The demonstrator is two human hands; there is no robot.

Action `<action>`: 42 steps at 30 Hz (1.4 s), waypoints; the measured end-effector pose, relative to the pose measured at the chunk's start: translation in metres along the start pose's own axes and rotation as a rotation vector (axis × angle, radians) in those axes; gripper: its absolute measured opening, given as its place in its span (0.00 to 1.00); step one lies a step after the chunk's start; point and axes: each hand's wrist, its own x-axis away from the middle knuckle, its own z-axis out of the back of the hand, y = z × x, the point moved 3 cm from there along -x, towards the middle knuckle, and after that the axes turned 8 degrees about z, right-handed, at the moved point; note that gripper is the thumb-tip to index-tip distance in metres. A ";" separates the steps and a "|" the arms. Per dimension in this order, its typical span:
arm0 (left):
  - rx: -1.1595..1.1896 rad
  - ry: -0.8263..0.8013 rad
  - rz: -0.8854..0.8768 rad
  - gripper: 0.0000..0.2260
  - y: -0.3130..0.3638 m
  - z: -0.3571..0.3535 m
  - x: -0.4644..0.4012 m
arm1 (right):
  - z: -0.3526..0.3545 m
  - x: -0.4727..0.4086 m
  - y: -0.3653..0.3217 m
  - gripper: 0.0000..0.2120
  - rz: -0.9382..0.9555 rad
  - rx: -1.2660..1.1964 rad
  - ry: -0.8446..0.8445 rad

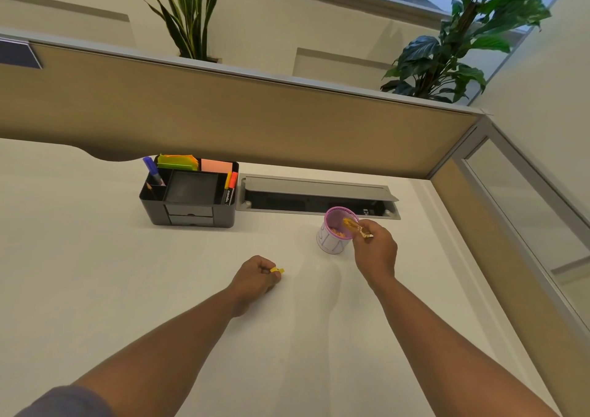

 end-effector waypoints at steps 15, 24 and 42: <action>-0.005 0.017 -0.003 0.10 0.000 -0.002 0.001 | 0.002 -0.003 -0.009 0.16 -0.008 -0.054 0.028; 0.026 0.011 0.014 0.09 0.003 -0.003 0.004 | 0.003 -0.011 -0.013 0.15 0.083 -0.067 0.064; -0.105 0.080 -0.021 0.07 0.009 -0.008 0.020 | 0.003 -0.001 -0.011 0.14 -0.030 -0.165 0.147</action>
